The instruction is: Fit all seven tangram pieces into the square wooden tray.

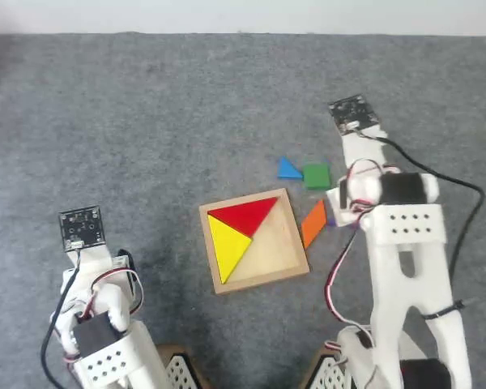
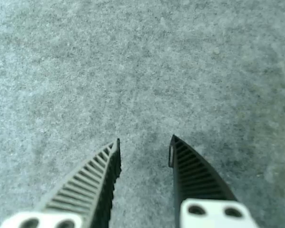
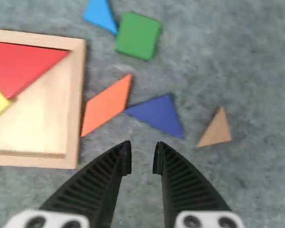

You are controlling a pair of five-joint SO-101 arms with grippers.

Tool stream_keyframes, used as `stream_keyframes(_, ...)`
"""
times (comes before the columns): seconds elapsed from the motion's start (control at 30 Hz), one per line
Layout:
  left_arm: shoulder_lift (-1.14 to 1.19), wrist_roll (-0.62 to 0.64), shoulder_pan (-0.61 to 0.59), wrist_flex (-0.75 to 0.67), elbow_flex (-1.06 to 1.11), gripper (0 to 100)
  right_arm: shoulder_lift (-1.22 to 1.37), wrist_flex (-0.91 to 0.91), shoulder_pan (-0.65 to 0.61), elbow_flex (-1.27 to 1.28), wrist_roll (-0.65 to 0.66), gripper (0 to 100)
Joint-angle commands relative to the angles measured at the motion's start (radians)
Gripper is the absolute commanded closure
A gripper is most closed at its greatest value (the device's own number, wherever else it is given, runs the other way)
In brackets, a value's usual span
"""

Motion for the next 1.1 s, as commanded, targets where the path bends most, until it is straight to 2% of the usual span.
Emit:
stream_keyframes(0.0,-0.018,0.009,-0.003,0.005,-0.004,83,0.067,-0.102,-0.010,0.035,-0.124,89.7)
stream_keyframes(0.07,-0.018,0.009,-0.002,0.005,-0.004,83,0.120,-0.156,-0.067,0.063,-0.249,89.7)
stream_keyframes(0.23,-0.018,0.009,-0.003,0.005,-0.004,83,0.225,-0.278,-0.186,0.069,-0.420,89.6)
stream_keyframes(0.33,-0.018,0.009,-0.003,0.005,-0.004,83,0.271,-0.329,-0.202,0.069,-0.546,86.8)
stream_keyframes(0.47,-0.018,0.009,-0.003,0.005,-0.004,83,0.320,-0.363,-0.206,0.075,-0.732,78.2)
stream_keyframes(0.57,-0.018,0.009,-0.003,0.005,-0.004,83,0.380,-0.364,-0.225,0.074,-0.824,72.6)
stream_keyframes(0.7,-0.018,0.008,-0.003,0.005,-0.004,83,0.461,-0.364,-0.282,0.074,-0.987,71.3)
stream_keyframes(0.77,-0.018,0.008,-0.003,0.005,-0.004,83,0.487,-0.364,-0.294,0.069,-1.020,71.3)
stream_keyframes(1.07,-0.018,0.008,-0.003,0.005,-0.004,83,0.581,-0.418,-0.274,0.069,-1.026,71.3)
